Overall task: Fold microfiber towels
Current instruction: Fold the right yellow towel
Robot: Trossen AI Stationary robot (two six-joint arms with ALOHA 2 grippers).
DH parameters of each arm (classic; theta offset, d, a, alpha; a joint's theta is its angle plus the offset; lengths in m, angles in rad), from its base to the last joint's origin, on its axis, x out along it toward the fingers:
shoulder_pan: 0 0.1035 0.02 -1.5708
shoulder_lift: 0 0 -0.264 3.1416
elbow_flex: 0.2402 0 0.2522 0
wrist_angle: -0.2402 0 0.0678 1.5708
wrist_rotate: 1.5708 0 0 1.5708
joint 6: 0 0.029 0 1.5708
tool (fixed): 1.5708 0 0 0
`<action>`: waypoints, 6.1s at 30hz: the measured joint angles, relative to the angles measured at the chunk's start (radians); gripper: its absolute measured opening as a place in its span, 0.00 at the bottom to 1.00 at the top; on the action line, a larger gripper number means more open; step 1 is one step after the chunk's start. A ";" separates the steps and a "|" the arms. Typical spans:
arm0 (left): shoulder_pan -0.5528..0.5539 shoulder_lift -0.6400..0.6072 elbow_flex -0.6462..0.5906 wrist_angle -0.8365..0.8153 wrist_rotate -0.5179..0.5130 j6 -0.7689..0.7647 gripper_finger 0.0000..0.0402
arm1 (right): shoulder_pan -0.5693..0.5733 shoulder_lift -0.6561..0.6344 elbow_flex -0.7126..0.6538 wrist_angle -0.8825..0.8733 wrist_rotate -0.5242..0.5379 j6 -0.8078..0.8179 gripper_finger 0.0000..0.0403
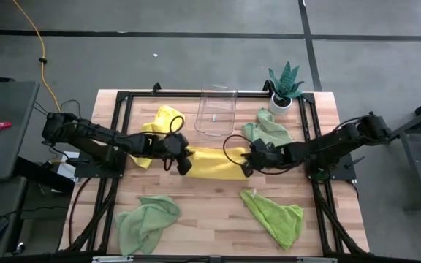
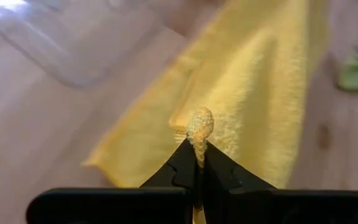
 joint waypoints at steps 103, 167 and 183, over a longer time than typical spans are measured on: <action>-0.263 0.212 0.044 -0.031 -0.156 0.663 0.39 | 0.078 0.133 -0.058 0.146 -0.284 -0.891 0.62; -0.021 0.077 0.047 -0.197 0.191 0.002 0.00 | -0.174 0.000 -0.059 0.129 -0.568 -0.065 0.00; -0.022 0.152 0.048 -0.179 0.152 -0.068 0.00 | -0.173 0.001 -0.058 0.076 -0.453 0.024 0.02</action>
